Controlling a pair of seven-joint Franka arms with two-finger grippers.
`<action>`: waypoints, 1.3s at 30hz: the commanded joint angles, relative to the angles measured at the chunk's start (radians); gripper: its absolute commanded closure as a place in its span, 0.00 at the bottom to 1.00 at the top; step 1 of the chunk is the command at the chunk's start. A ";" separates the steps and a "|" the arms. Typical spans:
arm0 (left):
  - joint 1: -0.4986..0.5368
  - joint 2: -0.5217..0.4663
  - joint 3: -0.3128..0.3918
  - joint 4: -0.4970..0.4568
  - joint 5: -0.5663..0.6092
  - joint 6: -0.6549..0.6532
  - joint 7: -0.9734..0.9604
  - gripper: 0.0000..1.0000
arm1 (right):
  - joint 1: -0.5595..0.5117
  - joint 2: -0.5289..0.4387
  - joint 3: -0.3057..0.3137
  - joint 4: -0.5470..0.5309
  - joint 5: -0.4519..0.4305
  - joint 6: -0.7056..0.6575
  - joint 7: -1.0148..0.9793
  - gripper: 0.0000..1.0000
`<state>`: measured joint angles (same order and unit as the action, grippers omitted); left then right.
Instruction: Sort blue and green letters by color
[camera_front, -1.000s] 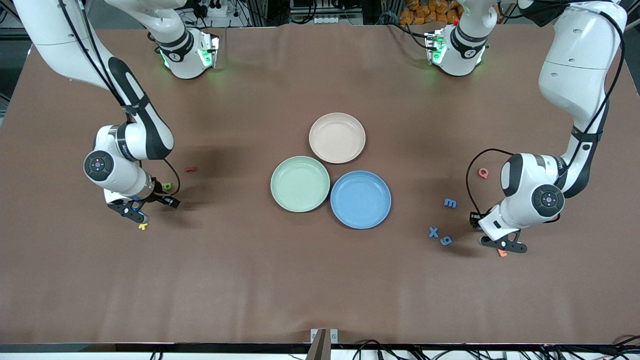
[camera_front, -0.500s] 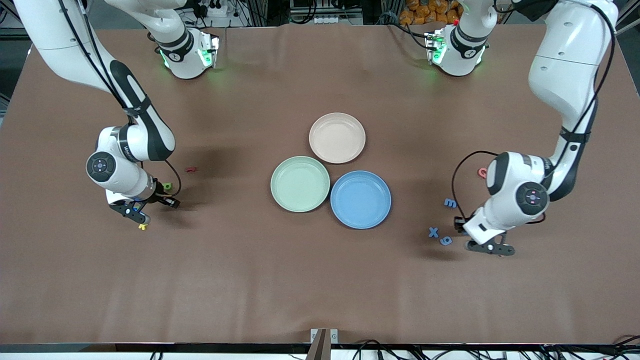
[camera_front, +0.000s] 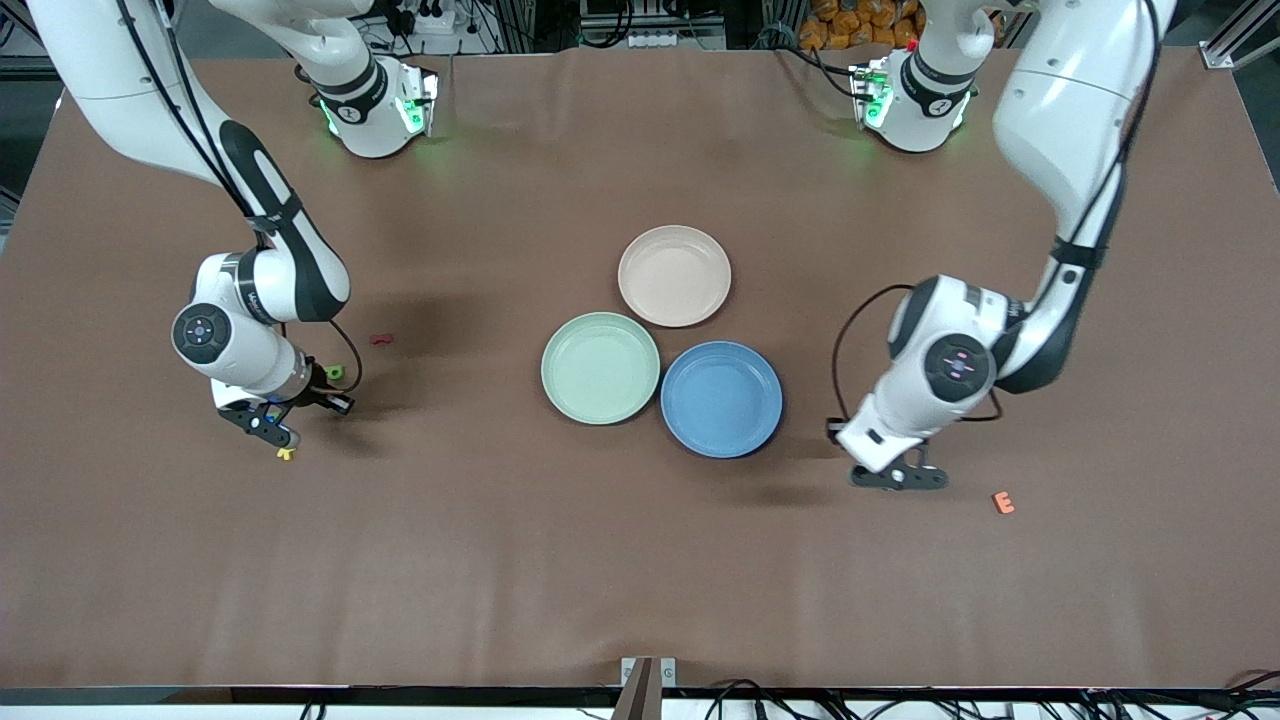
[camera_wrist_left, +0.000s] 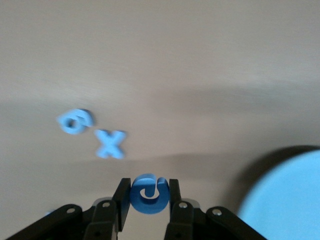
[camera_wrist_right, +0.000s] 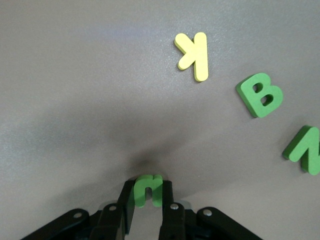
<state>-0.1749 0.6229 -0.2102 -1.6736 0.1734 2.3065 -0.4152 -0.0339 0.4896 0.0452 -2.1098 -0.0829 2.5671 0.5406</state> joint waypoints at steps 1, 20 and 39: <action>-0.089 -0.014 0.005 0.011 0.005 -0.024 -0.134 1.00 | 0.002 0.001 0.008 0.039 -0.012 -0.037 0.012 1.00; -0.236 0.061 0.006 0.046 0.006 -0.022 -0.298 0.83 | 0.230 0.001 0.084 0.206 0.140 -0.191 0.413 1.00; -0.163 0.051 0.029 0.046 0.021 -0.022 -0.183 0.00 | 0.568 0.130 0.081 0.401 0.200 -0.177 0.867 1.00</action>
<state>-0.3926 0.6771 -0.1900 -1.6399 0.1734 2.3004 -0.6579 0.4850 0.5411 0.1341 -1.8049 0.1000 2.3937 1.3321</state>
